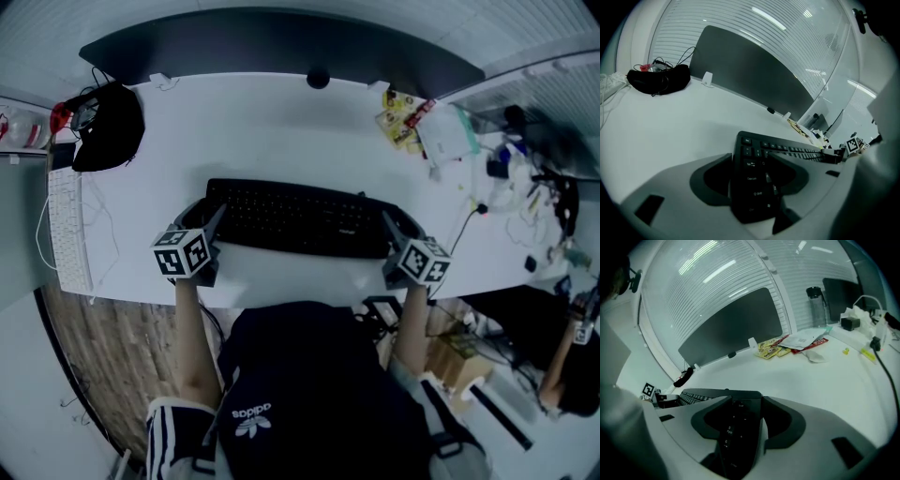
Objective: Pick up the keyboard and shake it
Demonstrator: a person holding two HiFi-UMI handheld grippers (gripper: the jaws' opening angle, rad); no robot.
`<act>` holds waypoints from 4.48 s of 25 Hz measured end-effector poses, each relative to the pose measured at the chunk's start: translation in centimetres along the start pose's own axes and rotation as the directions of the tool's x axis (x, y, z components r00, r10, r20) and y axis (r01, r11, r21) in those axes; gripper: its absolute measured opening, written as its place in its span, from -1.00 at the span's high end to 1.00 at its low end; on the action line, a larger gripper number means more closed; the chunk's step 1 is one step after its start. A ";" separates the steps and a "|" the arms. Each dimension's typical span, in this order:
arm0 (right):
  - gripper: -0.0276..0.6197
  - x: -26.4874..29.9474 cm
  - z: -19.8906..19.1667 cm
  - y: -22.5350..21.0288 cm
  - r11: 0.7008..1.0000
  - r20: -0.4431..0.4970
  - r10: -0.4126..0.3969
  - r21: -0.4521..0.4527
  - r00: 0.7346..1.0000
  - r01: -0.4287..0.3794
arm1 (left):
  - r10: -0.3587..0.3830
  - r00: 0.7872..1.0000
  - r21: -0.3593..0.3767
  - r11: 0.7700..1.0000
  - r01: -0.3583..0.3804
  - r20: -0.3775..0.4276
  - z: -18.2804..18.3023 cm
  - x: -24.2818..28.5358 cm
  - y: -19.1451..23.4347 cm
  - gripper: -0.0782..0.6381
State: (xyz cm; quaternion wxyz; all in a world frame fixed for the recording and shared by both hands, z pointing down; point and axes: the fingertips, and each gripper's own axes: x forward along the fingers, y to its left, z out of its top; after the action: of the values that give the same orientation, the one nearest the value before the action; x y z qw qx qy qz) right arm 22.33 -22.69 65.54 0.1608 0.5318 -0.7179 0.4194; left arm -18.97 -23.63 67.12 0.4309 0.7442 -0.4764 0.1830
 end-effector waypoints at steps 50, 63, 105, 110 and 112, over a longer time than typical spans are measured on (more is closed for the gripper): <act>0.30 -19.8 18.9 17.7 0.854 0.603 0.251 -0.507 0.758 0.121 | -0.239 0.658 0.377 0.923 -0.073 0.714 17.0 -20.7 -9.8 0.17; 0.31 -27.7 20.5 25.2 0.800 0.674 0.367 -0.580 0.641 0.151 | -0.288 0.495 0.399 0.907 -0.132 0.820 18.4 -31.5 -11.5 0.17; 0.36 -27.0 21.6 25.1 0.788 0.676 0.382 -0.594 0.630 0.159 | -0.337 0.499 0.396 0.918 -0.014 0.799 18.6 -28.2 -10.4 0.17; 0.37 -27.1 21.0 23.8 0.791 0.655 0.385 -0.597 0.651 0.133 | -0.334 0.515 0.383 0.924 0.012 0.789 18.3 -27.4 -11.0 0.17; 0.39 -25.5 22.1 22.9 0.803 0.656 0.397 -0.587 0.642 0.103 | -0.323 0.524 0.378 0.926 0.002 0.788 19.3 -26.2 -10.3 0.17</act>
State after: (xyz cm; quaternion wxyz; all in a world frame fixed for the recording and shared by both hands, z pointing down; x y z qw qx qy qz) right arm 16.24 -21.90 25.22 -0.0355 0.5179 -0.8523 -0.0649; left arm -25.23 -23.16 33.59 0.0339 0.8425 -0.5131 -0.1606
